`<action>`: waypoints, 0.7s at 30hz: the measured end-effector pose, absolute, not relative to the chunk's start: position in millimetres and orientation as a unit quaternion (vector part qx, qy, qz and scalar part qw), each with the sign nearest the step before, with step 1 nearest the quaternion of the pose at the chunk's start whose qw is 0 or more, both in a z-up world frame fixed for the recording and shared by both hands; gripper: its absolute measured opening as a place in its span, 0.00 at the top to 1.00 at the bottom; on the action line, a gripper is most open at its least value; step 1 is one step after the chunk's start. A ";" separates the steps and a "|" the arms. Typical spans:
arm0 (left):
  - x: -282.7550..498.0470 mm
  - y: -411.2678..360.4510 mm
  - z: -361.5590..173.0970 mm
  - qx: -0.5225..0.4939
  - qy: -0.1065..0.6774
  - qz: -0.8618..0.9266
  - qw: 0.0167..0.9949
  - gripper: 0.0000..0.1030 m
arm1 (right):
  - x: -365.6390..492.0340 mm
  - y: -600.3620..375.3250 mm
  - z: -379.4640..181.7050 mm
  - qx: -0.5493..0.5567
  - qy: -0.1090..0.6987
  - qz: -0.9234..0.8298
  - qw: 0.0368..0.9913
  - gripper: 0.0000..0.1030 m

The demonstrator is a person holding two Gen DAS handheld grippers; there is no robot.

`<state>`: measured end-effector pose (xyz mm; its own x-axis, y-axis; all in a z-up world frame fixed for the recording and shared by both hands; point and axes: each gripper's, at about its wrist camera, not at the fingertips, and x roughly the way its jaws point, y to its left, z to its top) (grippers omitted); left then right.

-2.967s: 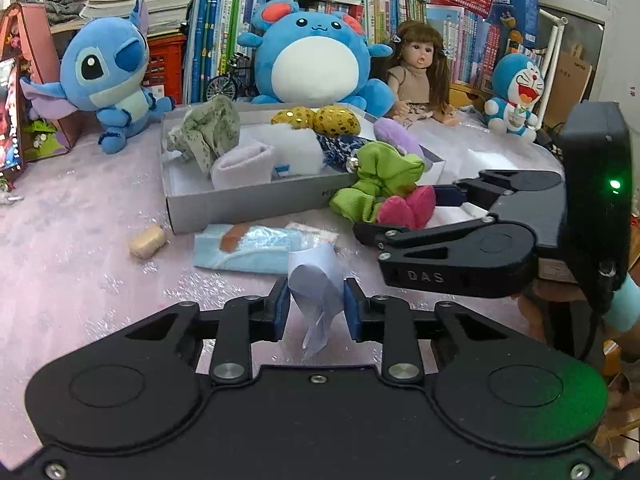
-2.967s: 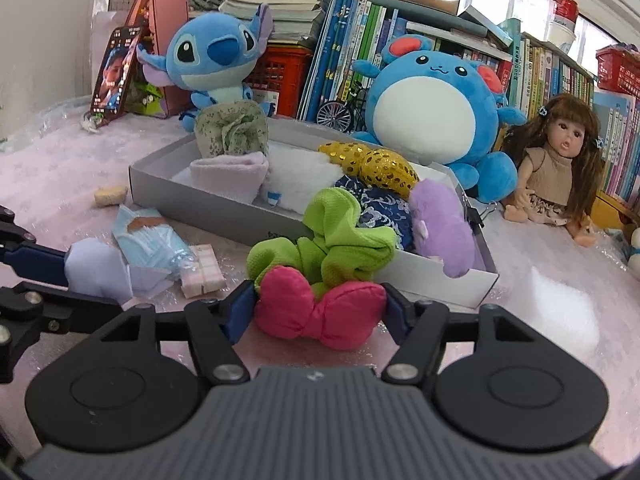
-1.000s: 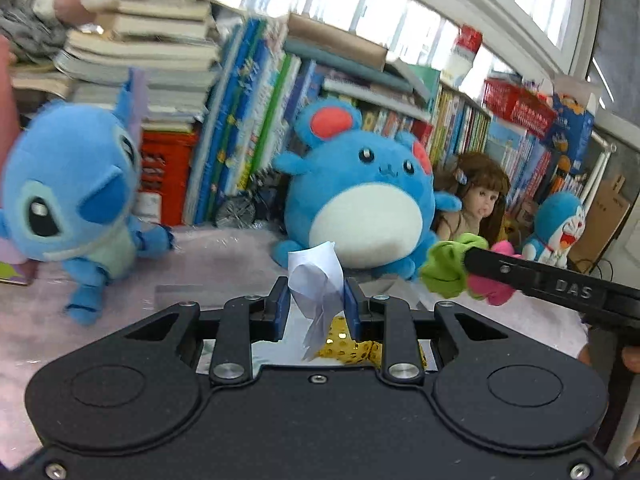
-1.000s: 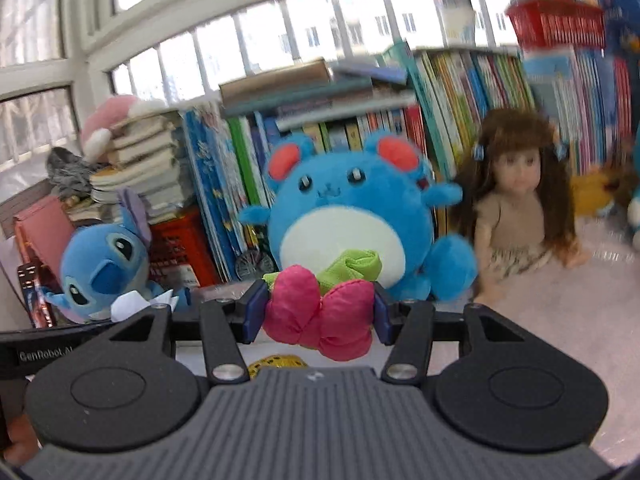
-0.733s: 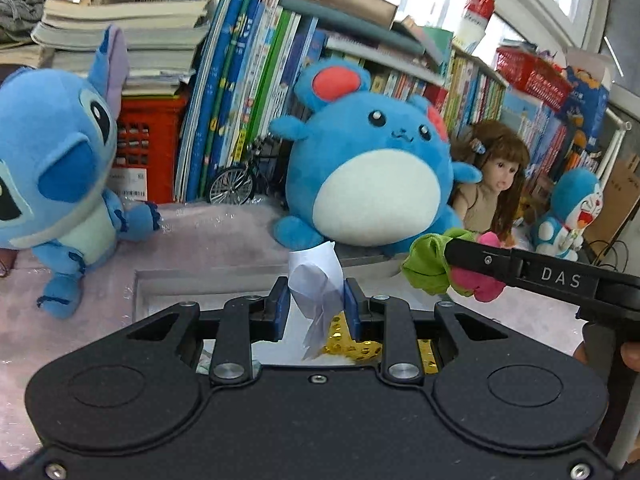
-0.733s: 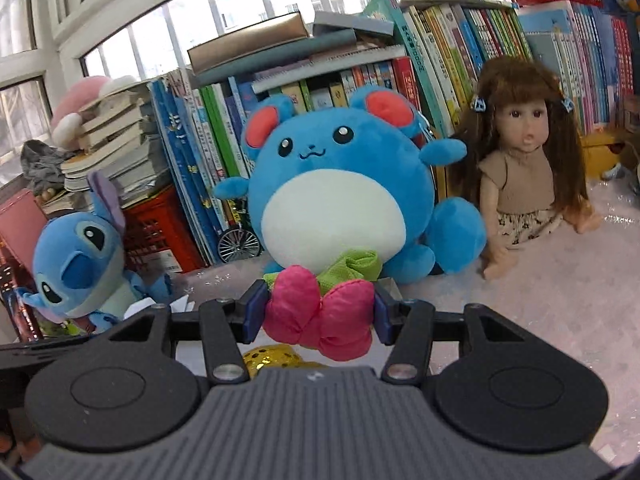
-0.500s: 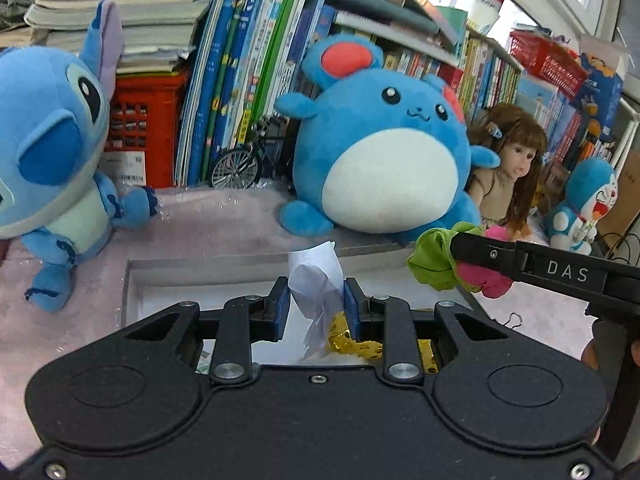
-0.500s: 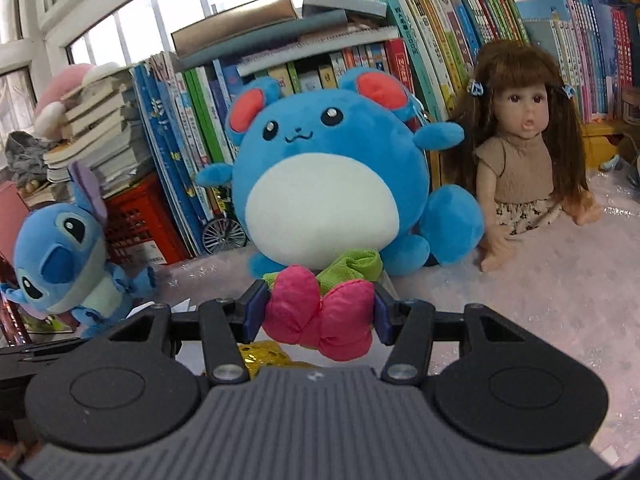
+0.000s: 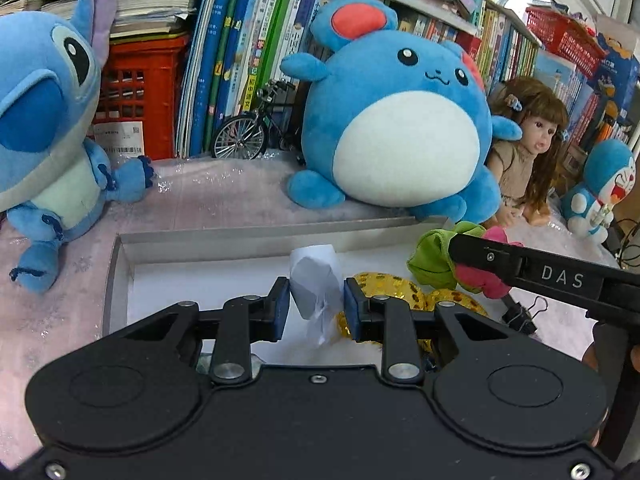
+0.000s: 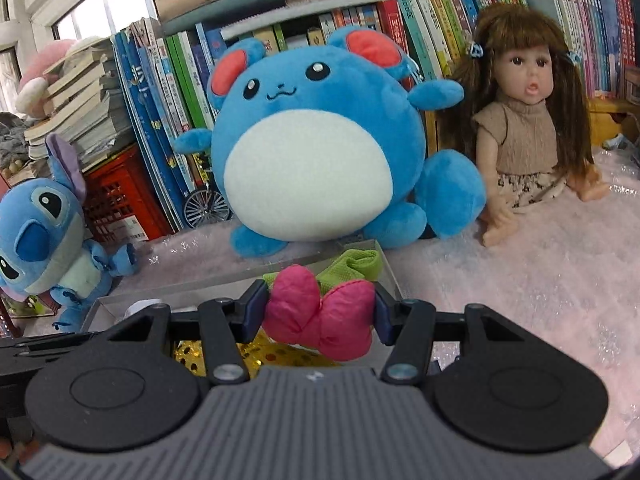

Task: Organize soft objects
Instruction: 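Carry the white paper over the box with the left gripper while the right carries the bow plush there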

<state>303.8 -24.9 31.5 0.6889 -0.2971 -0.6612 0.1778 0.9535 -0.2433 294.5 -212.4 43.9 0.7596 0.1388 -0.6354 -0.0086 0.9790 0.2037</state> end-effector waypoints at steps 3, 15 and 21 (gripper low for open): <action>304.8 -24.9 29.2 -0.080 0.375 -0.129 0.915 0.74 | 294.9 -212.8 39.9 0.093 0.350 0.041 0.931 0.44; 306.5 -25.0 22.9 -0.077 0.383 -0.127 0.912 0.74 | 297.7 -213.1 33.7 0.095 0.358 0.043 0.928 0.42; 305.7 -23.6 19.9 -0.071 0.386 -0.122 0.912 0.72 | 298.0 -214.1 31.9 0.097 0.363 0.045 0.926 0.41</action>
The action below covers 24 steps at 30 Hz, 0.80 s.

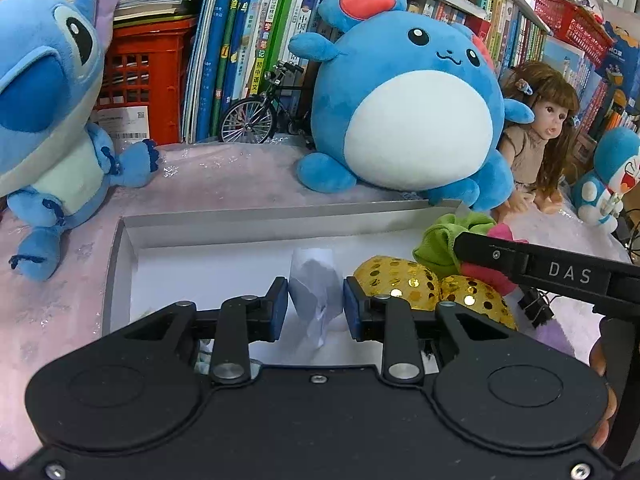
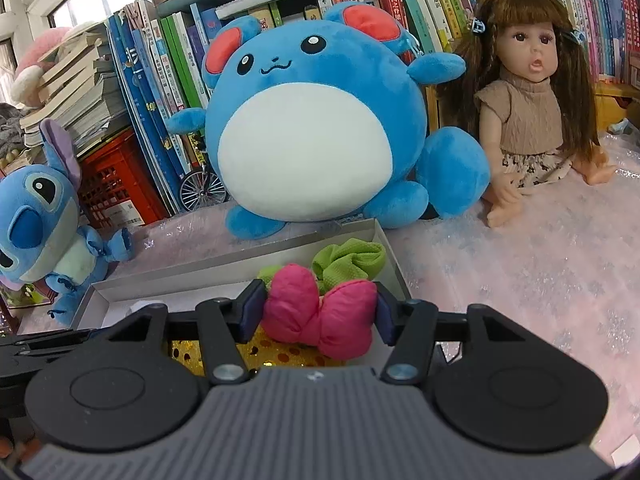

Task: Organize soft objects
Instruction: 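Carry the white paper over the box with the left gripper while the right carries the bow plush there, then open the left gripper to drop the paper into the box while the right releases the bow plush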

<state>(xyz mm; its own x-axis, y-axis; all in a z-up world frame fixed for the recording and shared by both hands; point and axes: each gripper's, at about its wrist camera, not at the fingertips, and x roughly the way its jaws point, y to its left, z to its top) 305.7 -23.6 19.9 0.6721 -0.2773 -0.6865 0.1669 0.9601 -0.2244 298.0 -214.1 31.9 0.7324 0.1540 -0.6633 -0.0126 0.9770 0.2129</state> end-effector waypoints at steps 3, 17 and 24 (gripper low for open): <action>305.1 -23.6 19.7 -0.070 0.387 -0.121 0.911 0.70 | 297.0 -214.0 31.6 0.096 0.364 0.045 0.925 0.41; 295.4 -22.3 28.9 -0.066 0.376 -0.118 0.917 0.49 | 288.8 -217.3 36.5 0.096 0.363 0.048 0.926 0.35; 281.4 -20.0 42.8 -0.069 0.356 -0.119 0.924 0.29 | 276.2 -219.1 50.1 0.096 0.342 0.064 0.933 0.34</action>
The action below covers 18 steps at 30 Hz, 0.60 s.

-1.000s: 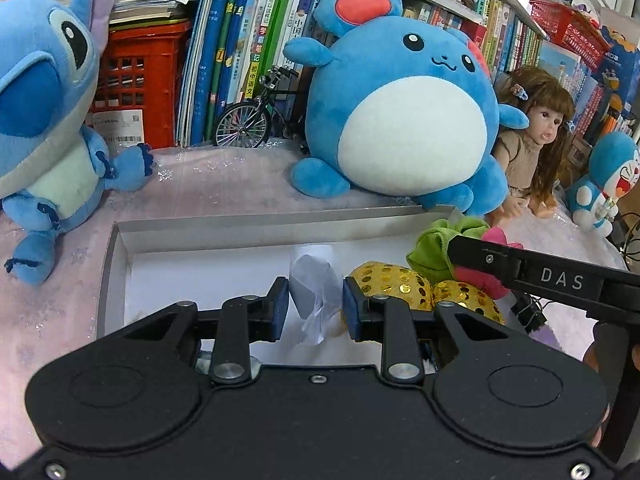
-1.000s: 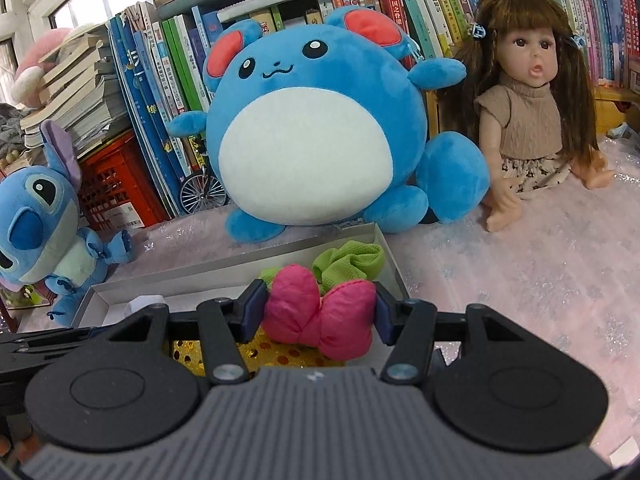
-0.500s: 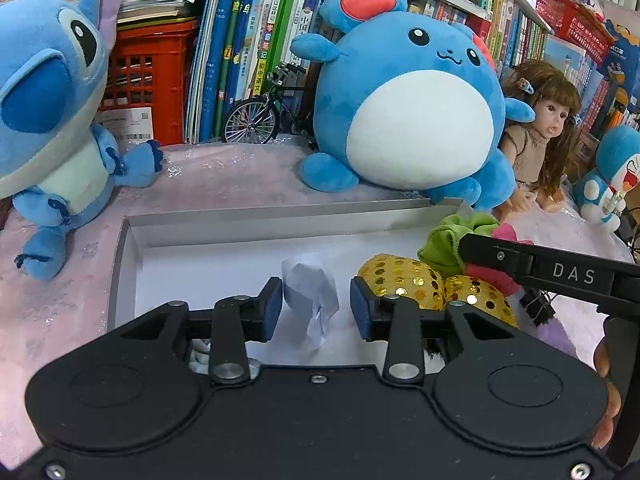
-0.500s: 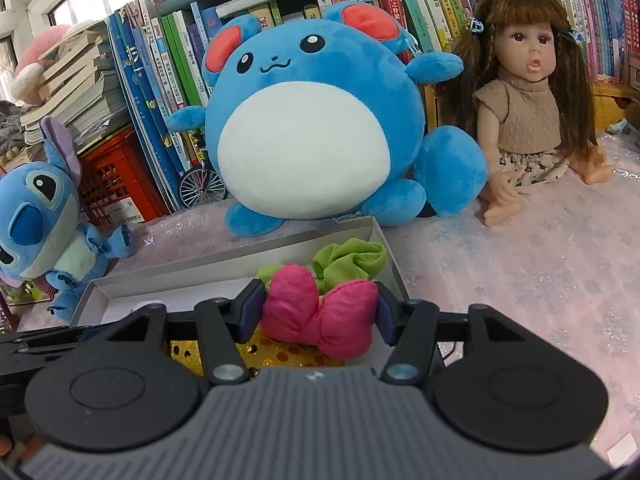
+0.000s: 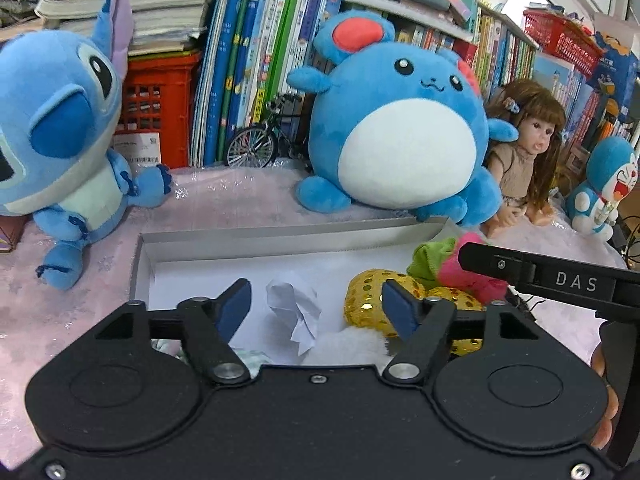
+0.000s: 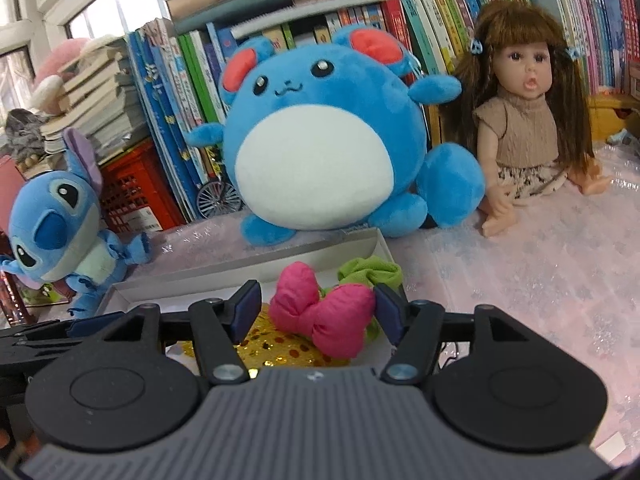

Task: Organize soft objects
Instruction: 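Open the left gripper to drop the paper into the box while the right releases the bow plush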

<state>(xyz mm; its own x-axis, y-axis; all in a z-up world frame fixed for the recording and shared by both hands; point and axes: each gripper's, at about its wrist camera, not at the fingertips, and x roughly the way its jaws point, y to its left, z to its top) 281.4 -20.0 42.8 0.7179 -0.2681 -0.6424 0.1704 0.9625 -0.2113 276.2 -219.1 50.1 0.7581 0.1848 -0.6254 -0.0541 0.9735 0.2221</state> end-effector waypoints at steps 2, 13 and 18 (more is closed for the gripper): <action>275.5 -18.8 47.2 -0.069 0.351 -0.120 0.926 0.26 | 271.2 -218.5 53.3 0.089 0.335 0.069 0.936 0.32; 233.8 -12.5 68.9 -0.053 0.313 -0.129 0.939 0.19 | 233.8 -215.1 67.8 0.062 0.302 0.100 0.946 0.25; 212.5 -7.1 73.8 -0.056 0.300 -0.137 0.942 0.17 | 211.4 -214.6 77.2 0.049 0.280 0.111 0.952 0.19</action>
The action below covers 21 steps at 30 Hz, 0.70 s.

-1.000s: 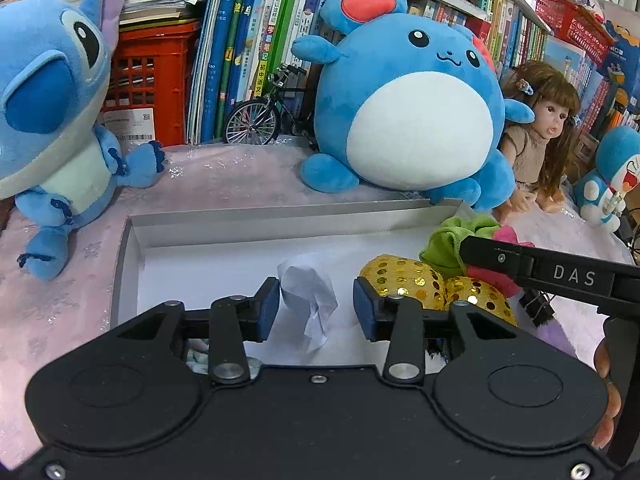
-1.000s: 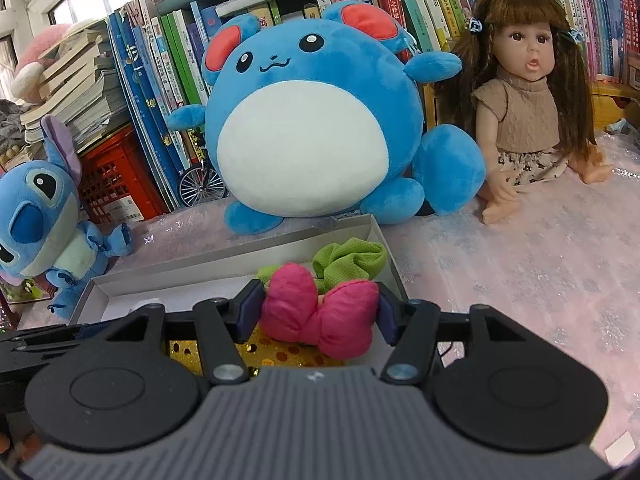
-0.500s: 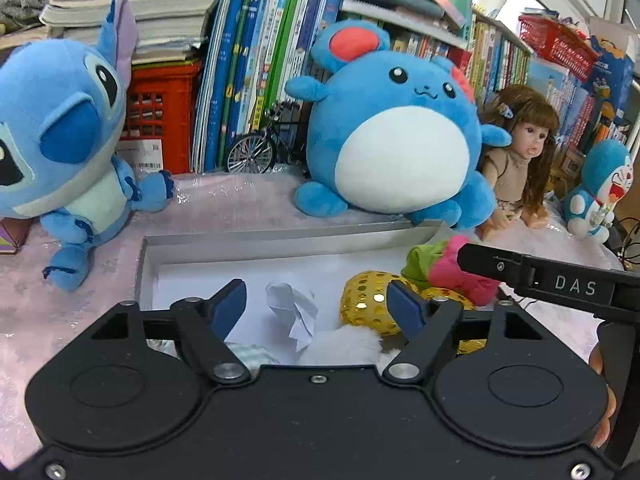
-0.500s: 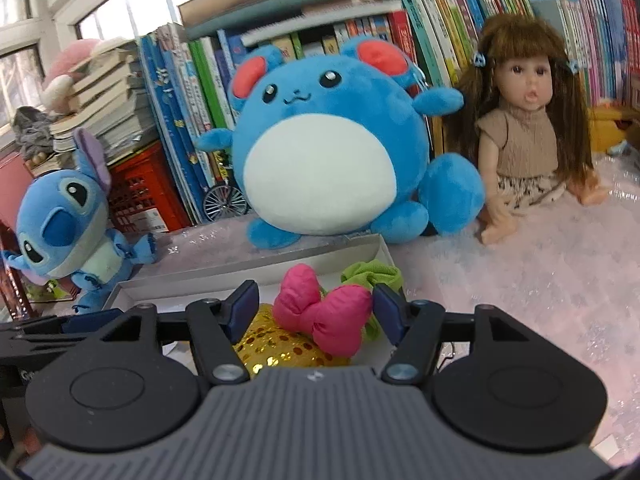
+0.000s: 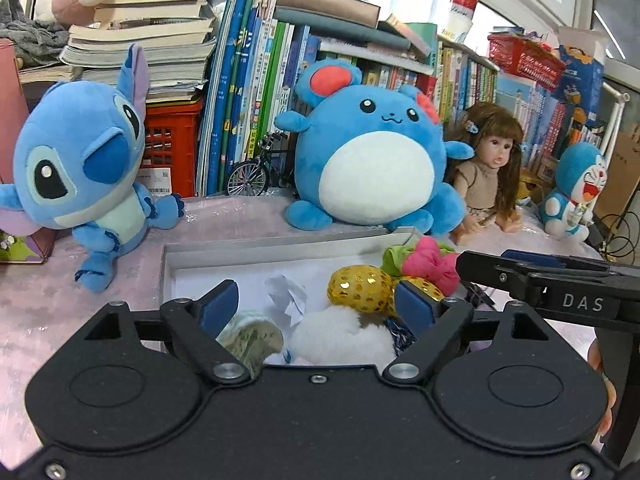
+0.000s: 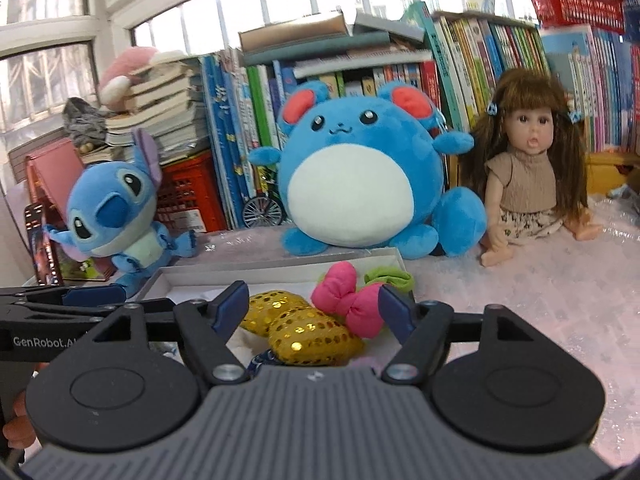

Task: Organize soft objects
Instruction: 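Open the left gripper to drop the paper into the box while the right releases the bow plush, then withdraw both open grippers up and away from the box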

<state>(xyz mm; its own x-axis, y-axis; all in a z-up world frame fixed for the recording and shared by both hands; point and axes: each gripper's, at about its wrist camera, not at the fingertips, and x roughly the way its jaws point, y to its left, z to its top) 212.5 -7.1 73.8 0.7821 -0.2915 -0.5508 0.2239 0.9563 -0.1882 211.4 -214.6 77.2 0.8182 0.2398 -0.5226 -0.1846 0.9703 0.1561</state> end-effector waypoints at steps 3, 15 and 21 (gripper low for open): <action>198.7 -3.8 75.3 -0.054 0.292 -0.139 0.945 0.16 | 198.5 -213.3 81.6 0.045 0.268 0.116 0.955 0.15; 144.1 6.9 78.6 -0.044 0.267 -0.158 0.950 0.14 | 149.7 -207.3 89.6 0.022 0.230 0.132 0.964 0.05; 122.8 10.1 76.1 -0.031 0.259 -0.152 0.953 0.13 | 131.6 -202.3 86.7 0.003 0.220 0.133 0.966 0.02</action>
